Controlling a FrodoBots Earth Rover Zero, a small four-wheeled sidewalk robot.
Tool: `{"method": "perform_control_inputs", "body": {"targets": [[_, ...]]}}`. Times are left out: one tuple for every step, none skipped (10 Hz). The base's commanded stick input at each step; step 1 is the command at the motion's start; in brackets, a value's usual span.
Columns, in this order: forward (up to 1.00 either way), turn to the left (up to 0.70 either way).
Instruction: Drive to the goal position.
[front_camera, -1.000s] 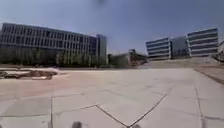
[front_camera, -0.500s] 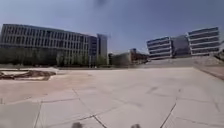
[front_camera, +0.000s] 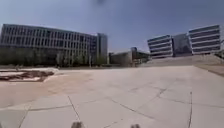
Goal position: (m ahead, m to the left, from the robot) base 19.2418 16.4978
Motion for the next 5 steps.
{"method": "perform_control_inputs", "body": {"targets": [[0.7,0.0],[0.7,0.0],[0.7,0.0],[0.7,0.0],[0.7,0.0]]}}
